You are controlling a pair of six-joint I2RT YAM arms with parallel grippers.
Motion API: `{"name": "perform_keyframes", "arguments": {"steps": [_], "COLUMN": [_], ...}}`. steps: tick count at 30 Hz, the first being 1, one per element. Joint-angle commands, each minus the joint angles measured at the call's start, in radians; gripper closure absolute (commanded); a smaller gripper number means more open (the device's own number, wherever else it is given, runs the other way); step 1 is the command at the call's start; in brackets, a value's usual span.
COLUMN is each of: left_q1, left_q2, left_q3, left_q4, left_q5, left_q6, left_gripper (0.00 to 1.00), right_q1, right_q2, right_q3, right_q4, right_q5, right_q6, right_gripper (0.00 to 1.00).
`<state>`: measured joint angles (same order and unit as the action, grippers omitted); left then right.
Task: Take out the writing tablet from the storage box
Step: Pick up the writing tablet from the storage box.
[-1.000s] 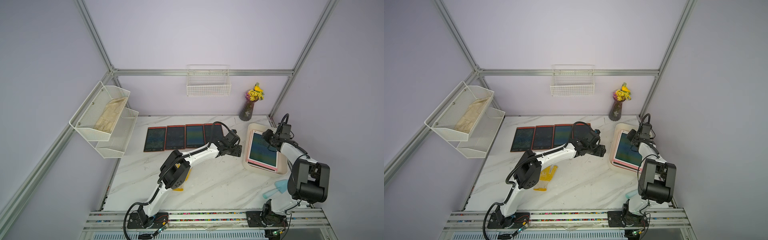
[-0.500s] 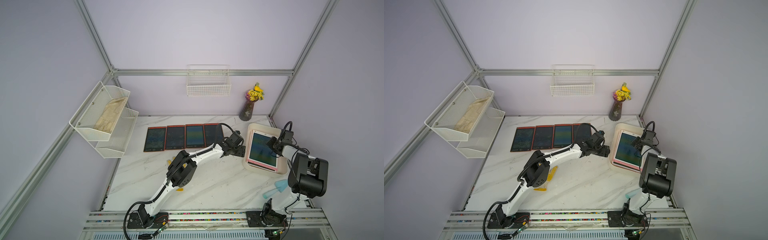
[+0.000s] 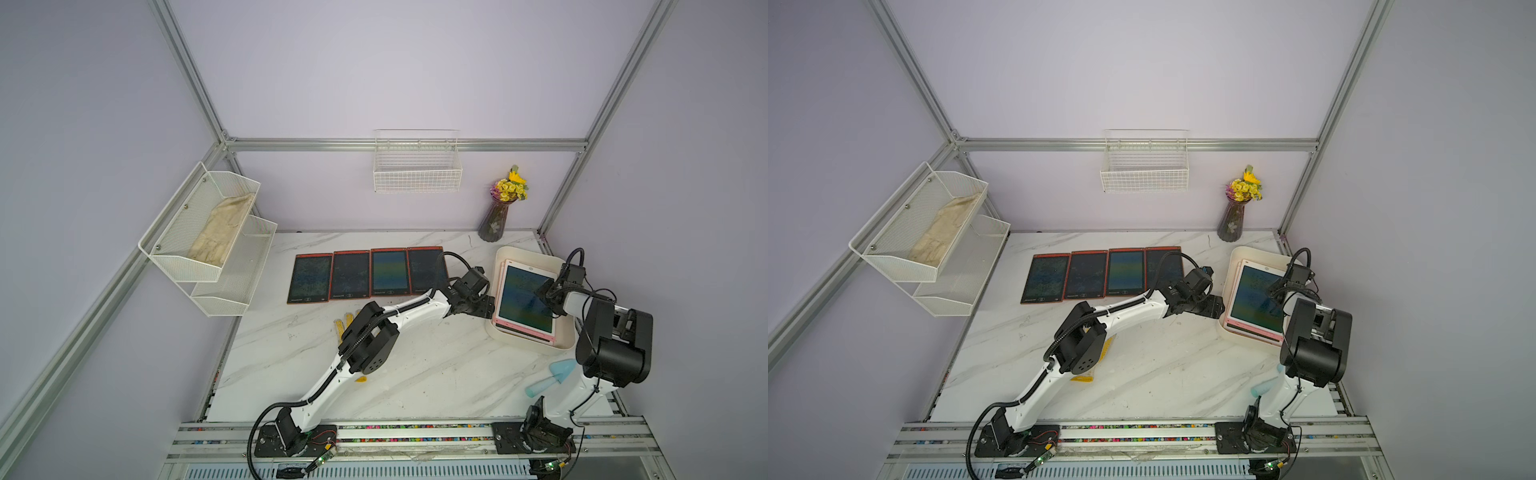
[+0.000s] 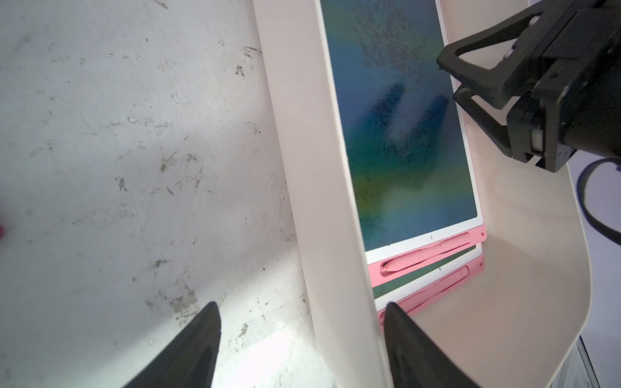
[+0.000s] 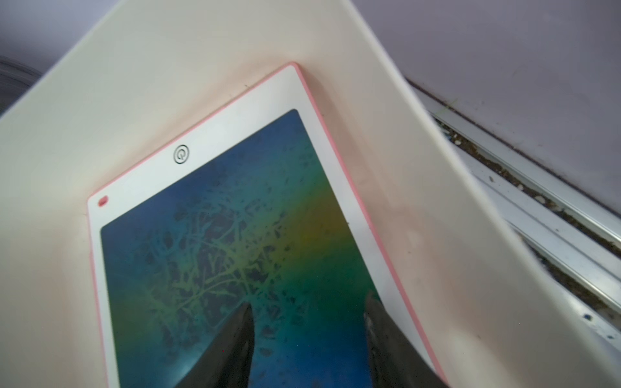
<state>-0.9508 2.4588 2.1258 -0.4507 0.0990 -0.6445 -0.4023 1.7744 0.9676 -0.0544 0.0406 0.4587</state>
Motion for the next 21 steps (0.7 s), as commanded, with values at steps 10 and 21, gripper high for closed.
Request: {"name": "perform_keyframes", "arguments": {"steps": [10, 21], "left_q1": [-0.012, -0.015], "left_q2": [0.012, 0.031], "left_q3": [0.109, 0.135], "left_q4": [0.022, 0.023], "left_q5": [0.021, 0.031], "left_q6": [-0.011, -0.019], "left_gripper": [0.26, 0.27], "right_q1": [-0.012, -0.012], "right_q2": [0.062, 0.063], "right_q3": [0.033, 0.010], "right_q4": [-0.035, -0.028], "right_q5": [0.092, -0.029], "right_q6": [-0.025, -0.048], "right_gripper": [0.30, 0.32]}}
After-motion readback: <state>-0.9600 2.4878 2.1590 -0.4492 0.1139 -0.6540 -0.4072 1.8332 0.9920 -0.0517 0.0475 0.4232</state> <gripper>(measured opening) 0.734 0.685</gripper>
